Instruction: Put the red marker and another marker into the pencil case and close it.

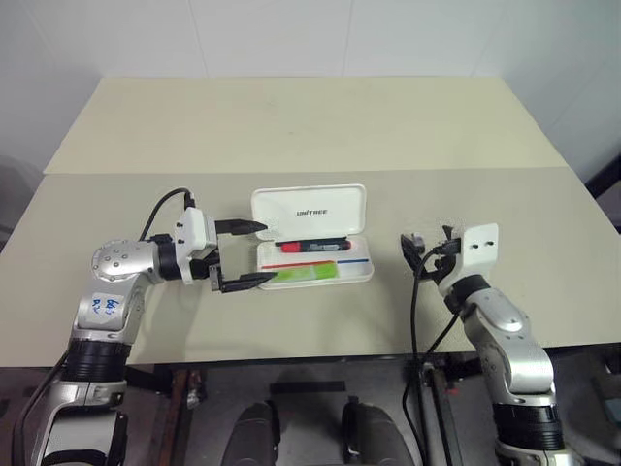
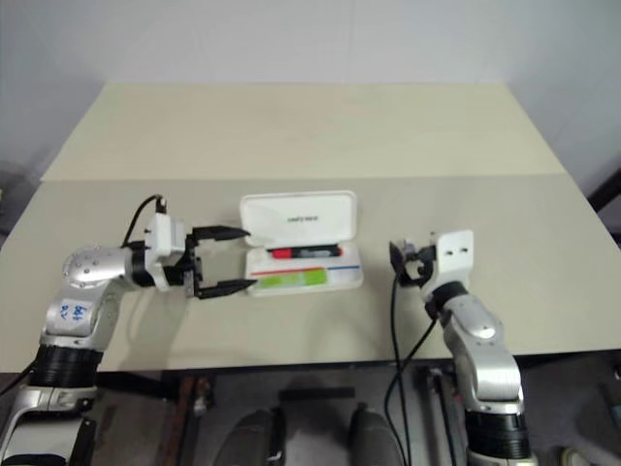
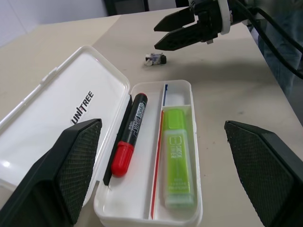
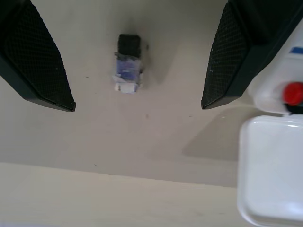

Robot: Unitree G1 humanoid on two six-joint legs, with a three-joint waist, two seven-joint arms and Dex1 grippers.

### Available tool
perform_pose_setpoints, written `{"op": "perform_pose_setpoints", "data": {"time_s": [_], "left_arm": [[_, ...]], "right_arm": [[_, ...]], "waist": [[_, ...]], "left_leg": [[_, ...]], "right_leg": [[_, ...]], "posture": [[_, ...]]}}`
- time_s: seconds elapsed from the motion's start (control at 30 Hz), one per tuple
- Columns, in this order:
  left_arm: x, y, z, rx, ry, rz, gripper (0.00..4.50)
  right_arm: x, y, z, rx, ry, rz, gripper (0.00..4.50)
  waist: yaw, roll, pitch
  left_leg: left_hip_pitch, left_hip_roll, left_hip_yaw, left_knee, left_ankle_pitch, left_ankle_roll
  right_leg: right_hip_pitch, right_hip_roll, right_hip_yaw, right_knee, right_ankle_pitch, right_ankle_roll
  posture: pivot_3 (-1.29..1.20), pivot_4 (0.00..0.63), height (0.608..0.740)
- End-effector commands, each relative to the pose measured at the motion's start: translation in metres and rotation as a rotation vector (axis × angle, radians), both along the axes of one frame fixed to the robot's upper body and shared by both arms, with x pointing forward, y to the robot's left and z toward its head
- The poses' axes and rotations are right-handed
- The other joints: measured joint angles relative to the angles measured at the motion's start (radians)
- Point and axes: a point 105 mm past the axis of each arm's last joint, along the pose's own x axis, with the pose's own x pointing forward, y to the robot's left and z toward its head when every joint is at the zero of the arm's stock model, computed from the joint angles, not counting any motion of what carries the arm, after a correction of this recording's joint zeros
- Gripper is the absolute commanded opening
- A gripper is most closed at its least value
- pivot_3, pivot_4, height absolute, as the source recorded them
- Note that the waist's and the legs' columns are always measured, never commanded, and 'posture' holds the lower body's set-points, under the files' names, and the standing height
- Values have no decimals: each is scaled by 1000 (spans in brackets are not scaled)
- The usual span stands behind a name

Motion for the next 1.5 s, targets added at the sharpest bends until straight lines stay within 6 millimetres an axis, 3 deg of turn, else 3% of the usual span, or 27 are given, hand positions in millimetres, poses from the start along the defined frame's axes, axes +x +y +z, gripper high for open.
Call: {"op": "perform_pose_setpoints", "data": {"time_s": [0.03, 0.2, 0.3, 0.6, 0.63, 0.9, 0.97, 1.03, 1.3, 1.5], "left_arm": [[-6, 7, 22, -20, -67, 29, 4448], [-9, 10, 32, -13, -78, 43, 4448], [-10, 13, 39, -10, -99, 66, 4500], [-12, 15, 41, -11, -110, 87, 4500], [-12, 14, 41, -11, -110, 88, 4500], [-9, 11, 39, -18, -109, 84, 4500], [-9, 11, 36, -16, -100, 76, 4500], [-9, 11, 34, -15, -96, 73, 4500], [-10, 10, 31, -17, -89, 67, 4500], [-12, 9, 29, -14, -85, 65, 4500]], "right_arm": [[8, 0, -6, 2, 3, -10, 4500], [18, -2, -26, 8, 56, -35, 4500], [23, -1, -40, 20, 95, -40, 3869], [30, 5, -33, 6, 62, -12, 508], [30, 5, -31, 3, 56, -6, 341], [21, 36, 16, -94, -135, 380, 341], [4, 49, 38, -208, -208, 662, 341], [-8, 55, 47, -277, -231, 850, 341], [-22, 82, 40, -402, -162, 1236, 341], [-8, 96, 25, -487, -132, 1327, 341]], "waist": [[-2, 0, 0], [-5, 0, 0], [-15, -2, -1], [-25, -5, -3], [-26, -5, -3], [-24, -5, -3], [-24, -3, -2], [-23, -2, -1], [-23, -2, -1], [-24, -2, -1]], "left_leg": [[0, 0, 0, 0, 0, 0], [0, 0, 0, -1, 0, 0], [0, 0, 0, 0, 0, 0], [2, 1, 0, -1, 4, 0], [2, 1, 0, -1, 4, 0], [1, 1, 1, -4, 4, 0], [0, 1, 1, -4, 3, 0], [0, 1, 2, -3, 3, 1], [1, 2, 2, -2, 3, 0], [1, 3, 2, -1, 3, -1]], "right_leg": [[0, 0, 0, 0, 0, 0], [0, 0, 0, 0, 0, 0], [0, 0, 1, 0, 0, 0], [1, 0, 1, -1, 4, -3], [1, 0, 1, -1, 5, -3], [-1, 1, 2, -2, 4, -2], [-1, 1, 1, -2, 4, -2], [-1, 1, 2, -3, 4, -1], [-1, 3, 2, -3, 4, -1], [-1, 3, 2, -2, 4, -1]], "posture": [[0, 150, 740], [0, 150, 740], [0, 150, 740], [0, 150, 740], [0, 150, 740], [0, 150, 740], [0, 150, 740], [0, 150, 740], [0, 150, 740], [0, 150, 740]]}}
